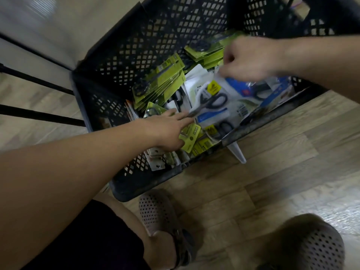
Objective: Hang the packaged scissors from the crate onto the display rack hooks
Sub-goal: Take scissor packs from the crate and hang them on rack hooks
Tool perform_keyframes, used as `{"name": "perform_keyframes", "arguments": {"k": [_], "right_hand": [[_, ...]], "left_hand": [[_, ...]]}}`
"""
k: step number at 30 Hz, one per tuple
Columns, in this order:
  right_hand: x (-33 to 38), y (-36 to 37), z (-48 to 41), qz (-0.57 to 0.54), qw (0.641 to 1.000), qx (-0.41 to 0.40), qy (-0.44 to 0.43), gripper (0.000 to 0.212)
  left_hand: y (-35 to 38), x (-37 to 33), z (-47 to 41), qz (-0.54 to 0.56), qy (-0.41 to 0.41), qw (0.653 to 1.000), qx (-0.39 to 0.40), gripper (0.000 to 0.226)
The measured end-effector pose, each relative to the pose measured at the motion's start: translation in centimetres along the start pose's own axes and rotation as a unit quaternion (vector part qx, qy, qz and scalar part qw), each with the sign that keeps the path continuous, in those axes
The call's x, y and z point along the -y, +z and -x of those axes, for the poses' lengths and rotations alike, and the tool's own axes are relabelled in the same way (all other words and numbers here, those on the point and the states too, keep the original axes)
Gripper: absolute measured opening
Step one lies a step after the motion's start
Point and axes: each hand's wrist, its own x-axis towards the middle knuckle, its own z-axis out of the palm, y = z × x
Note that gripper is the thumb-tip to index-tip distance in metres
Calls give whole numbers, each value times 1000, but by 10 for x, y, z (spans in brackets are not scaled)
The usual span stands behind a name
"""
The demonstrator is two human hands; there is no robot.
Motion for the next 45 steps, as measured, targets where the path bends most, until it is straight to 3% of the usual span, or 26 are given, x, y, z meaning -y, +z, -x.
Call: {"name": "perform_keyframes", "arguments": {"k": [7,12,14,20,26,30,32,38,41,45], "right_hand": [[-23,-6,-3,-41,997,-67,13,23],[-22,-1,-6,-84,996,-11,-9,39],[-17,3,-5,-96,995,22,-28,35],[-6,17,-2,-26,993,105,-42,15],[-2,16,4,-36,993,110,-14,21],[-1,14,9,-35,994,105,-3,14],[-2,14,10,-47,994,102,-3,14],[-1,18,7,-53,993,107,0,20],[-2,18,6,-50,992,120,-3,23],[-2,19,7,-49,992,119,-2,23]], "left_hand": [[-10,-4,-12,-2,35,996,-83,39],[-16,2,-10,-41,54,993,-93,26],[-15,5,-11,-56,59,993,-81,19],[3,7,-14,-116,66,991,-16,61],[10,-1,-13,-222,35,974,-26,61],[13,-18,-9,-266,-92,959,31,48],[11,-22,-7,-267,-95,958,52,40],[35,-7,-19,-180,-67,959,207,56],[40,-5,-17,-23,-68,980,185,49],[48,2,-25,112,-103,975,161,32]]}}
